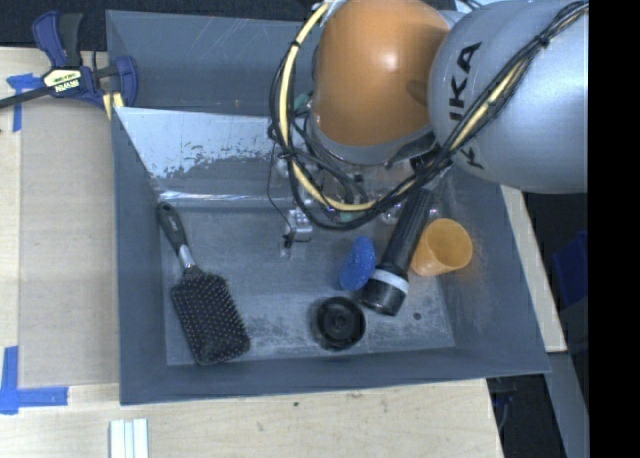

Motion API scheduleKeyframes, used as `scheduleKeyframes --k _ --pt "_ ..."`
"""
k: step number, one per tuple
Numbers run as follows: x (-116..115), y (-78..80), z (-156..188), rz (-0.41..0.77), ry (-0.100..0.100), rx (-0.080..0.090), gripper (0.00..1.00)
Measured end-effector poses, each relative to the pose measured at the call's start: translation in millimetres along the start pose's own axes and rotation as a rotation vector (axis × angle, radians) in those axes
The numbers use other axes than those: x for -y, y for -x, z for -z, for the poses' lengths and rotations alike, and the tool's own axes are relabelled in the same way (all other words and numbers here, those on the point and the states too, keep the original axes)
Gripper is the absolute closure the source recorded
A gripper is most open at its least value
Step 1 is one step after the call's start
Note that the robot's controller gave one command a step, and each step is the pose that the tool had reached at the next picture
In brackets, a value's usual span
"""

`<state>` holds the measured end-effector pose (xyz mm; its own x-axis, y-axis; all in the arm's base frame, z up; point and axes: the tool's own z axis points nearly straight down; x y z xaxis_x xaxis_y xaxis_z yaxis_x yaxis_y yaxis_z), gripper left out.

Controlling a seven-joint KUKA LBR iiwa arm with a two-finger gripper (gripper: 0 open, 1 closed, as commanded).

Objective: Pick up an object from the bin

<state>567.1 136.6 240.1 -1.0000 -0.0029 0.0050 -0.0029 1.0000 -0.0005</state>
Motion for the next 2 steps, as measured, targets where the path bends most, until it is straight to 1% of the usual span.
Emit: scheduleKeyframes --k 1,2 --pt "1 1.6 5 -0.003 0.001 0.009 0.00" --pt "-55 -27.7 -144 0.019 0.002 0.007 0.00"
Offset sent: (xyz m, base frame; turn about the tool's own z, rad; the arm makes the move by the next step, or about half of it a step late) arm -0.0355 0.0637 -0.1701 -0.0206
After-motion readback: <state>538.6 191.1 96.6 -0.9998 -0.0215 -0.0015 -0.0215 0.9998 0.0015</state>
